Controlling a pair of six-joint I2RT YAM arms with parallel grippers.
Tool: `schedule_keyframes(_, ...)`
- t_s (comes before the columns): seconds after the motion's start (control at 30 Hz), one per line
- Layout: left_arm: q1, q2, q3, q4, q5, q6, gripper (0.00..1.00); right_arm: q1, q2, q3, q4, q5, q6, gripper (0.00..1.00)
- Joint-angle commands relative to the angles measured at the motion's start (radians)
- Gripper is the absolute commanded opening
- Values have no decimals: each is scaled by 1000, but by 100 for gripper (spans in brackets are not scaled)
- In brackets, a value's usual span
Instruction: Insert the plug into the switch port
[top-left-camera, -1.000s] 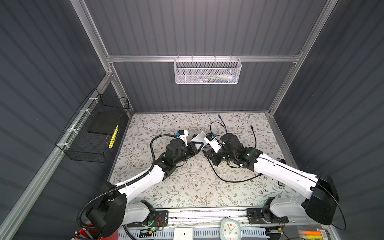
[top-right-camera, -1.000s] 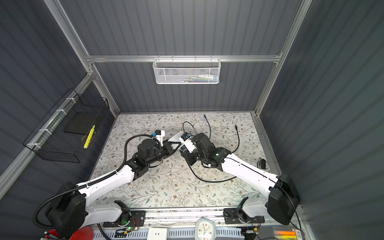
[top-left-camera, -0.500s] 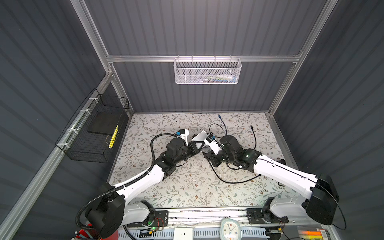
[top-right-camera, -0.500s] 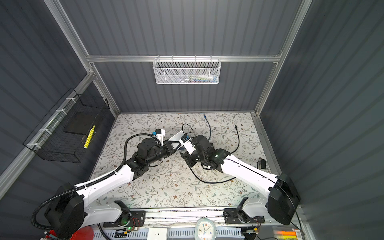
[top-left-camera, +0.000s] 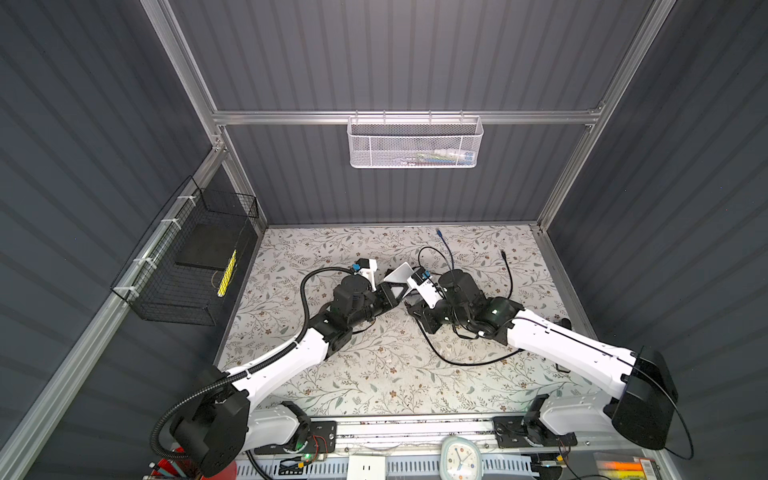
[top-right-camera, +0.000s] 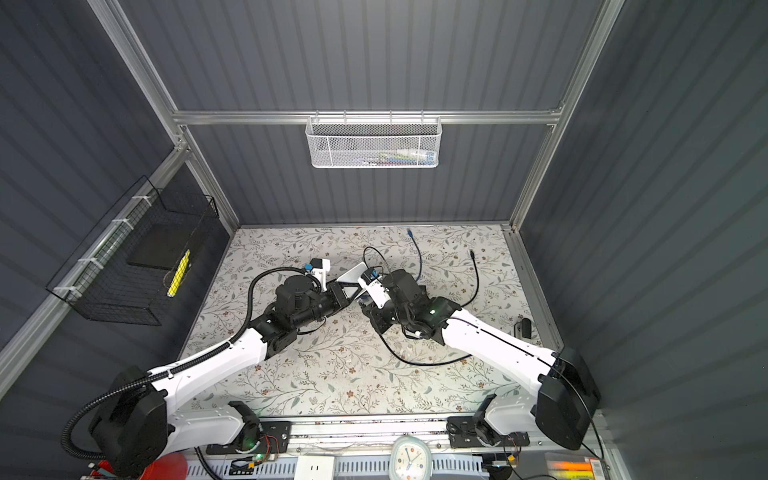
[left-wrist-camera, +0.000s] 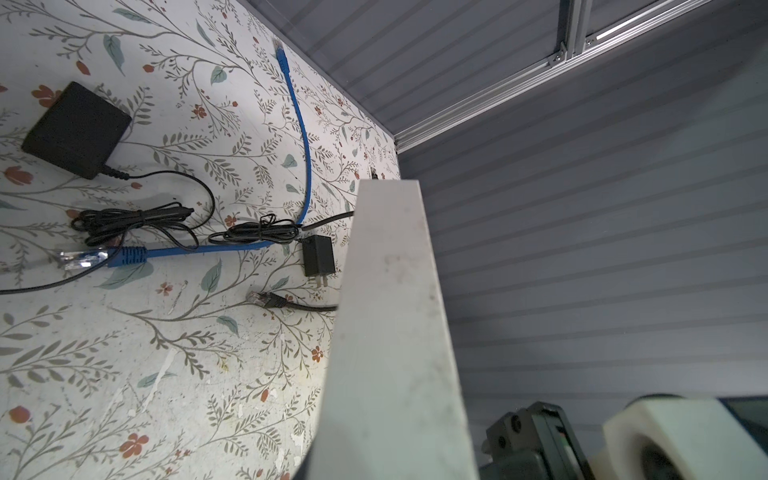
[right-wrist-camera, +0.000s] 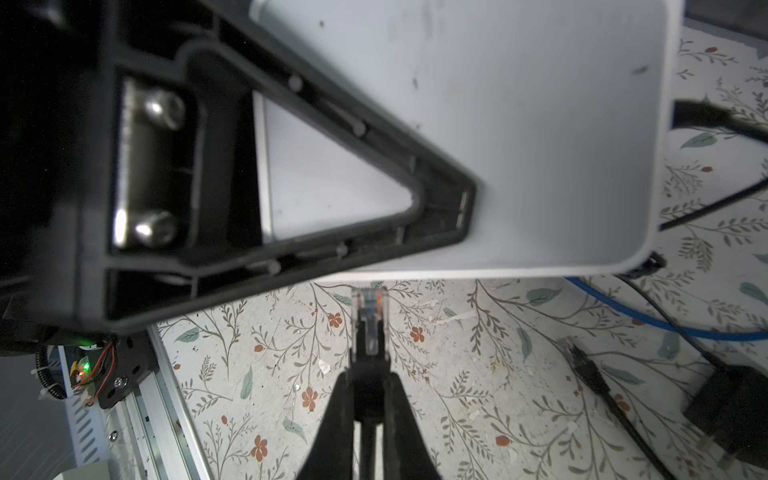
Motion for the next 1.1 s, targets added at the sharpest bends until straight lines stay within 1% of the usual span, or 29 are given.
schedule_keyframes(0.0,-6,-7,32,25,-4,30,0,3,5,27,-13,2,1,0)
schedule_keyframes(0.7,-8,19,38,16,5,28,0,9,54,85,-47,40,-7,0)
schedule_keyframes(1.07,-20,41,64,-48,-7,55,0,10,59,120,-51,60,-11,0)
